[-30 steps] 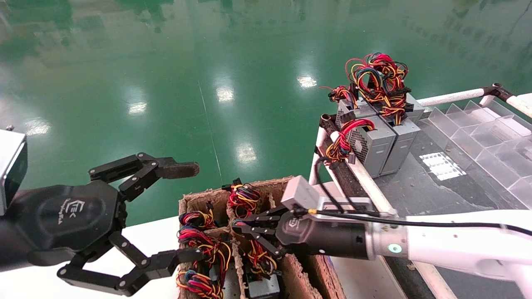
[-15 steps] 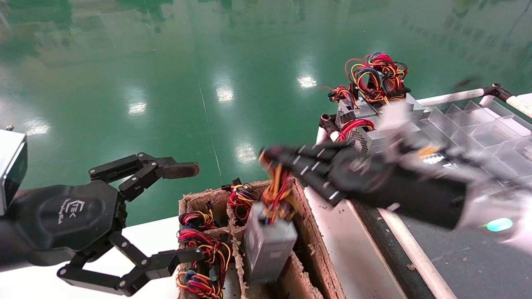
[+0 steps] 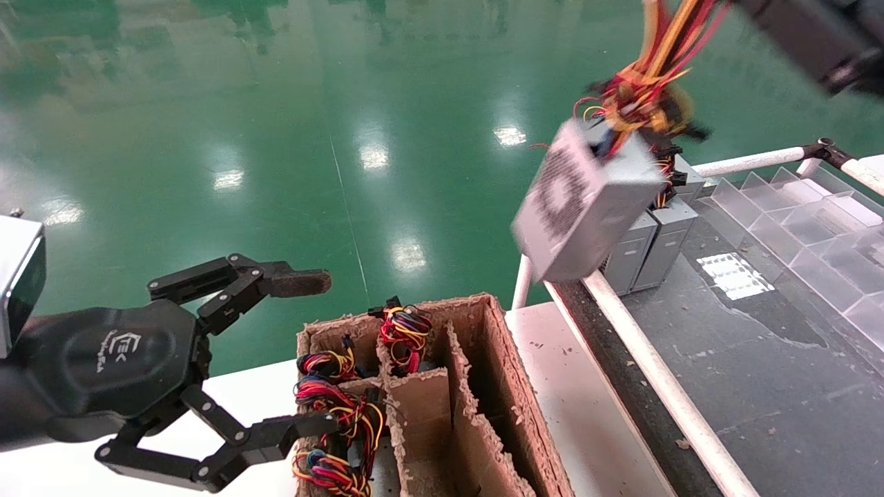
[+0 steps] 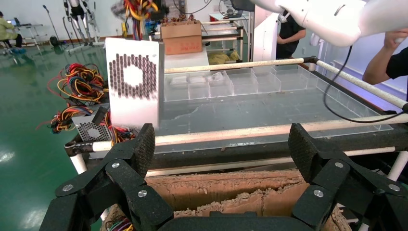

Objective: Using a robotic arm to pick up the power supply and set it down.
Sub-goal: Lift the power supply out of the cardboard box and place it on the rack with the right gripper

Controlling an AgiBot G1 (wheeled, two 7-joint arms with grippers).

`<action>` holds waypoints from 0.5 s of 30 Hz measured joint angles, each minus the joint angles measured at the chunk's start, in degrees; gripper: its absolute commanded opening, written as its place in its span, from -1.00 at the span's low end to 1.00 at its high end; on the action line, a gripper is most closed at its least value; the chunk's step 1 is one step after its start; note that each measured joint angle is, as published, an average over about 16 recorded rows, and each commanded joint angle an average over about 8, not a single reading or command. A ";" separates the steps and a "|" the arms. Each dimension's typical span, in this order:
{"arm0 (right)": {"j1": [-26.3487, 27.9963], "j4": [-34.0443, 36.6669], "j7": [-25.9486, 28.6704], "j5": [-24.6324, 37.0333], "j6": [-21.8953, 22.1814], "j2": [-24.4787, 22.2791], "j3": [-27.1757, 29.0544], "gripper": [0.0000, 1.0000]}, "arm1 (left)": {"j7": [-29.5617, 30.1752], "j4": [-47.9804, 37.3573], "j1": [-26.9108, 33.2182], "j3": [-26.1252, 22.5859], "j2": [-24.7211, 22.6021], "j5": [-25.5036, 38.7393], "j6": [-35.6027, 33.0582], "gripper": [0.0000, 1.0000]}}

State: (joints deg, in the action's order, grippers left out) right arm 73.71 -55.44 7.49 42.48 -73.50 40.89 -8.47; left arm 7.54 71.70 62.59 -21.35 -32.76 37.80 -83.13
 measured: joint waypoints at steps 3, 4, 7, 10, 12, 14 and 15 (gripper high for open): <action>1.24 3.39 -1.59 0.42 -0.61 -1.71 0.73 -1.00 | 0.00 0.00 0.00 0.00 0.00 0.00 0.00 1.00; 1.56 4.58 -2.13 0.66 -0.82 -2.26 0.88 -1.00 | 0.00 0.00 0.00 0.00 0.00 0.00 0.00 1.00; 2.28 8.33 -3.74 1.62 -1.31 -3.79 1.10 -1.00 | 0.00 0.00 0.00 0.00 0.00 0.00 0.00 1.00; 2.78 12.20 -5.43 2.75 -1.61 -5.07 1.09 -1.00 | 0.00 0.00 0.00 0.00 0.00 0.00 0.00 1.00; 3.13 14.70 -6.61 3.59 -1.74 -5.74 0.97 -1.00 | 0.00 0.00 0.00 0.00 0.00 0.00 0.00 1.00; 3.60 17.12 -7.72 4.50 -1.78 -6.25 0.75 -1.00 | 0.00 0.00 0.00 0.00 0.00 0.00 0.00 1.00; 3.89 18.28 -8.22 5.00 -1.77 -6.43 0.58 -1.00 | 0.00 0.00 0.00 0.00 0.00 0.00 0.00 1.00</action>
State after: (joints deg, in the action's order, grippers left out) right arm 77.61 -37.16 -0.73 47.47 -75.27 34.46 -7.89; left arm 7.54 71.70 62.59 -21.35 -32.76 37.79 -83.13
